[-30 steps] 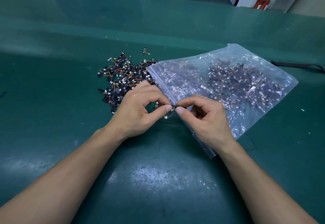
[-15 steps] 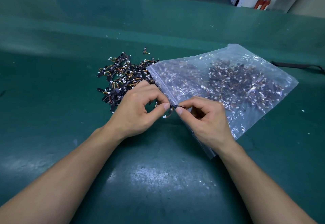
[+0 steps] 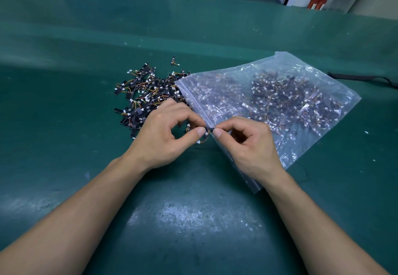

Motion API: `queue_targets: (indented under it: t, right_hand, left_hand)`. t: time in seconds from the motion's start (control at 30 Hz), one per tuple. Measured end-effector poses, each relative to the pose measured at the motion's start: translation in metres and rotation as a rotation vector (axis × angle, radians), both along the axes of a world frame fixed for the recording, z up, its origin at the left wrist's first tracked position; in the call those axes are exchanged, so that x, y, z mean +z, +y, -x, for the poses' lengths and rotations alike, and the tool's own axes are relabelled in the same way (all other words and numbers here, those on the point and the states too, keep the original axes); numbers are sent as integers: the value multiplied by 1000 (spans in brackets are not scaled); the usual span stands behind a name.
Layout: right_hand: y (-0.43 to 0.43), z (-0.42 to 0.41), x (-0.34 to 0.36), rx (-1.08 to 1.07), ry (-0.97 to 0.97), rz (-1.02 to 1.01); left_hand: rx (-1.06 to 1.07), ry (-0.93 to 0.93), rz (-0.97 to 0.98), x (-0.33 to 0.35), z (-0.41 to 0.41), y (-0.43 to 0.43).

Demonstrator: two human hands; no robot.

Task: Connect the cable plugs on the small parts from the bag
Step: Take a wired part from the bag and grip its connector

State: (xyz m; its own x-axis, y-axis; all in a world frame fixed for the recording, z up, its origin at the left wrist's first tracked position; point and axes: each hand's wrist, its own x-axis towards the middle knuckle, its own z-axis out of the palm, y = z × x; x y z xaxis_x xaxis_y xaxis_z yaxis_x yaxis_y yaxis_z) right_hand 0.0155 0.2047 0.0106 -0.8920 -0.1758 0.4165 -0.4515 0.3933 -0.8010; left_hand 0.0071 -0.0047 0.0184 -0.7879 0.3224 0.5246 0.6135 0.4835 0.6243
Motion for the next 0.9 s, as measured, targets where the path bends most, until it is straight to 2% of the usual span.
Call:
queue_targets:
  t: [0.33, 0.53, 0.9]
  right_hand:
    - [1, -2, 1, -6, 12, 7]
    - [-1, -1, 1, -19, 59, -61]
    - [-2, -2, 1, -5, 22, -9]
  left_hand:
    - [-28, 30, 11, -1, 2, 3]
    - [-21, -14, 4, -2, 1, 1]
    - [-8, 18, 3, 0, 2, -1]
